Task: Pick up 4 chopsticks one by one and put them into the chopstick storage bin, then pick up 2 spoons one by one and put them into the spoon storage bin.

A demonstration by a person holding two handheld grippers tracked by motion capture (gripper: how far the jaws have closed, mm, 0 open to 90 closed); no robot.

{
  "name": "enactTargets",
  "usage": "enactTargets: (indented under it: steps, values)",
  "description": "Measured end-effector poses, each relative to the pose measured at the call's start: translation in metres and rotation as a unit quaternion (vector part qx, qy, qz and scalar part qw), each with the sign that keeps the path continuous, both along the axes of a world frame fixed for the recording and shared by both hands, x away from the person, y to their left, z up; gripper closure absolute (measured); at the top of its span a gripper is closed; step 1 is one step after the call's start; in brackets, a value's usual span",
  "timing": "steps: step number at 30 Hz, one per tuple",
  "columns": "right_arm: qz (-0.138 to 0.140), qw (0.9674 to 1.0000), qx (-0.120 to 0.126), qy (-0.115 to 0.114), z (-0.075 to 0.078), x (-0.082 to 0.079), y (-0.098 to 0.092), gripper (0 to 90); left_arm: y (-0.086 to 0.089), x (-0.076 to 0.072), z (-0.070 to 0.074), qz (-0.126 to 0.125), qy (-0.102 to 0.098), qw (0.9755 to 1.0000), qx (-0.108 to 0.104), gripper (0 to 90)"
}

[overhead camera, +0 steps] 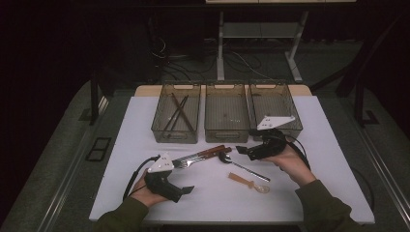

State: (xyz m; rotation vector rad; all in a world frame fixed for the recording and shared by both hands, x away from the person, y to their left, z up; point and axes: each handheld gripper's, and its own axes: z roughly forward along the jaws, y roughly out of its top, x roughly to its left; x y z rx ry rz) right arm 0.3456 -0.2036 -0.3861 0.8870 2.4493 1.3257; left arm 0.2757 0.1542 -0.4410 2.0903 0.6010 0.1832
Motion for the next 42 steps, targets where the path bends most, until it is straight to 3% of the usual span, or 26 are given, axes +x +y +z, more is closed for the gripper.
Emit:
enactTargets:
  steps: [8, 16, 21, 29, 33, 37, 42]
  values:
    - [0.003, 1.0, -0.006, 0.004, -0.011, -0.022, -0.02, 17.4, 0.001, -0.001, 0.001, -0.001, -0.003, 1.0, -0.001, 0.0]
    - [0.008, 0.9999, 0.009, 0.003, -0.017, -0.04, -0.037, 17.4, 0.001, 0.001, 0.0, -0.004, -0.006, 1.0, 0.0, 0.0]
    - [0.016, 0.9997, 0.02, 0.004, -0.022, -0.049, -0.043, 17.5, 0.002, 0.004, 0.0, -0.002, -0.006, 1.0, -0.001, 0.0]
    - [0.035, 0.999, 0.017, 0.02, -0.033, -0.058, -0.044, 17.4, 0.002, 0.003, -0.001, -0.004, -0.005, 1.0, 0.005, 0.0]
    - [0.051, 0.9982, 0.01, 0.03, -0.035, -0.06, -0.041, 17.4, 0.001, 0.002, -0.001, -0.006, -0.006, 0.9999, 0.005, 0.0]
    - [0.065, 0.9963, -0.022, 0.051, -0.04, -0.061, -0.032, 17.6, 0.001, 0.001, -0.001, -0.009, -0.007, 0.9999, 0.009, 0.0]
    - [0.081, 0.9944, -0.049, 0.047, -0.044, -0.06, -0.021, 36.7, 0.001, 0.002, -0.001, -0.009, -0.007, 0.9999, 0.01, 0.0]
